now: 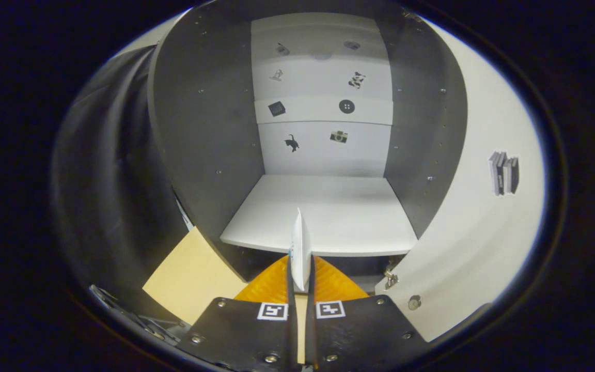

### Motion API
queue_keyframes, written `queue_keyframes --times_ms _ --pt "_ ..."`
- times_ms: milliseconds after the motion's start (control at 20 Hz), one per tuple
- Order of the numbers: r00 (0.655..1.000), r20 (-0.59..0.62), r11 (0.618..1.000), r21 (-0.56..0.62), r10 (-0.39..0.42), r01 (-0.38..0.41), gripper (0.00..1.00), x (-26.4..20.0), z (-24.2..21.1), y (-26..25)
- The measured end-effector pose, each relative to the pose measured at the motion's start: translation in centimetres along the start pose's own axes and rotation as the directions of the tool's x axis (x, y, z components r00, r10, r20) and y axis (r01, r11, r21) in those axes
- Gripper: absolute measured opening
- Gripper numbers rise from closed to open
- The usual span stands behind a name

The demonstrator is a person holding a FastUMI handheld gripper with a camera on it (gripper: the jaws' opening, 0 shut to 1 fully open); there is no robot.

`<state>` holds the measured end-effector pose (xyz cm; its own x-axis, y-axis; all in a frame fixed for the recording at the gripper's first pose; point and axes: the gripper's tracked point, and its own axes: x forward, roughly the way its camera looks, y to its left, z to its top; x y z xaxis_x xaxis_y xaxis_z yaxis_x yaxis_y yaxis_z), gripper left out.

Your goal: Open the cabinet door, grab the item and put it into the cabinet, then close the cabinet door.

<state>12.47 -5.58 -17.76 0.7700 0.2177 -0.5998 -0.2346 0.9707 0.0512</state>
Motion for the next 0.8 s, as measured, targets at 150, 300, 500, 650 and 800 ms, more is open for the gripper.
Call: queue_keyframes --times_ms 150,300,500,650,800 --pt "1.000 -0.022 1.000 -0.004 -0.018 0.018 0.06 1.3 1.1 -0.3" --pt "0.997 -0.061 0.999 -0.016 -0.037 0.036 0.06 2.7 1.6 -0.8" --pt "0.993 -0.100 0.998 -0.011 -0.061 0.061 0.06 4.7 2.4 -1.4" --pt "0.986 -0.134 0.995 -0.043 -0.099 0.094 0.06 6.1 3.1 -2.3" --pt "0.978 -0.183 0.995 -0.029 -0.096 0.092 0.06 7.3 3.1 -2.5"
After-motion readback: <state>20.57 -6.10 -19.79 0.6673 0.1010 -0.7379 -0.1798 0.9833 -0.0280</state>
